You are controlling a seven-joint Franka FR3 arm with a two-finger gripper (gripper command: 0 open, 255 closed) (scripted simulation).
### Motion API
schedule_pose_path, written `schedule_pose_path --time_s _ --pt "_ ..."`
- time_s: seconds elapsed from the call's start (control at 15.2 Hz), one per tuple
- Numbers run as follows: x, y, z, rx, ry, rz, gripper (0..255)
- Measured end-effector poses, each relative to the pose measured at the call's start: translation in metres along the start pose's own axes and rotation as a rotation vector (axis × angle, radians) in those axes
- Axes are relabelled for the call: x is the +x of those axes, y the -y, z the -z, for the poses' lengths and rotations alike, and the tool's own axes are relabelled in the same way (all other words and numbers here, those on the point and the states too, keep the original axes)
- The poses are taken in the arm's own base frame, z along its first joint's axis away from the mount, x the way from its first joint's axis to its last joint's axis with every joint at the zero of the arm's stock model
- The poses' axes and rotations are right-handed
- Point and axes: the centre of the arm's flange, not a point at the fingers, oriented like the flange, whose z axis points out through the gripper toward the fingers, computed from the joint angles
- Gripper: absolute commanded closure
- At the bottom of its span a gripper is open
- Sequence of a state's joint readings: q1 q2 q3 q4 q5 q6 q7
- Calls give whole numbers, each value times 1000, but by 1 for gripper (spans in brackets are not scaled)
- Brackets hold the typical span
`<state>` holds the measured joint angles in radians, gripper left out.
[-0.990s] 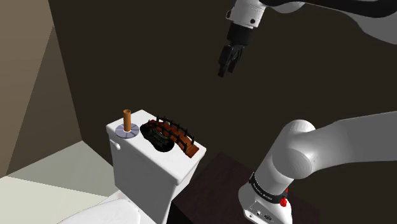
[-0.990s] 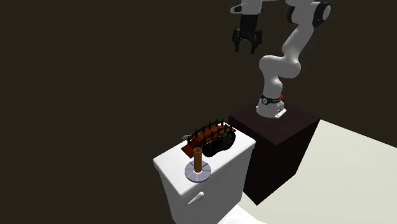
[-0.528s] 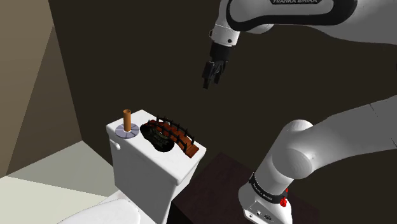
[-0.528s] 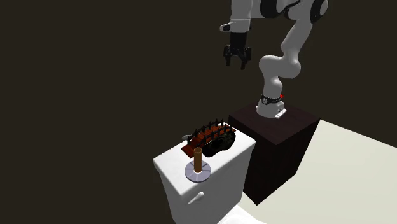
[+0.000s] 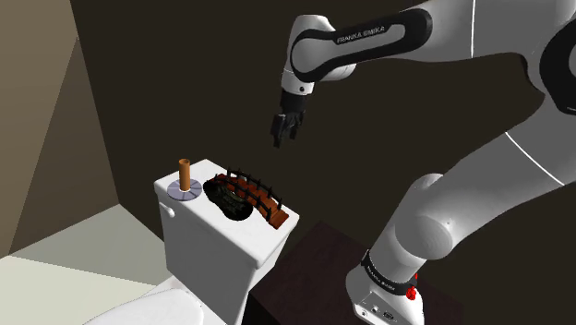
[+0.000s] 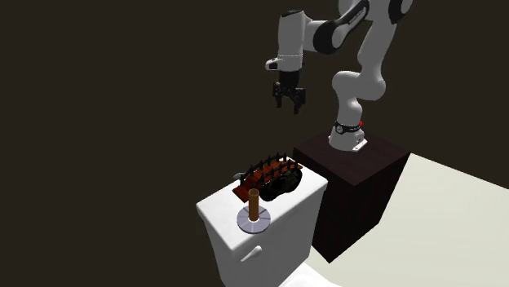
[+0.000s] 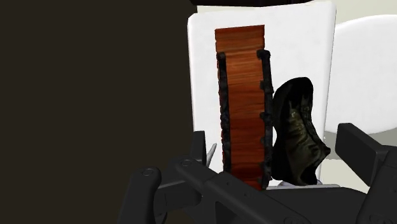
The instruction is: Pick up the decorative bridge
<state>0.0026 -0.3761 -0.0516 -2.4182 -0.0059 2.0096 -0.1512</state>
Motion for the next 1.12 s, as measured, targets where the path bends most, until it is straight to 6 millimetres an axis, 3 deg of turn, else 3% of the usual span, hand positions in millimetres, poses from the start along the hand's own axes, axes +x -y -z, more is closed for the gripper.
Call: schedule_pose_path --time_s 0.59,0.66,0.86,1.12 --pt "68 -13 -90 2 15 -5 0" --pt "75 -8 -92 16 7 -8 0" --pt "98 -7 -136 8 41 11 0" --pt "111 -8 -164 6 44 22 0"
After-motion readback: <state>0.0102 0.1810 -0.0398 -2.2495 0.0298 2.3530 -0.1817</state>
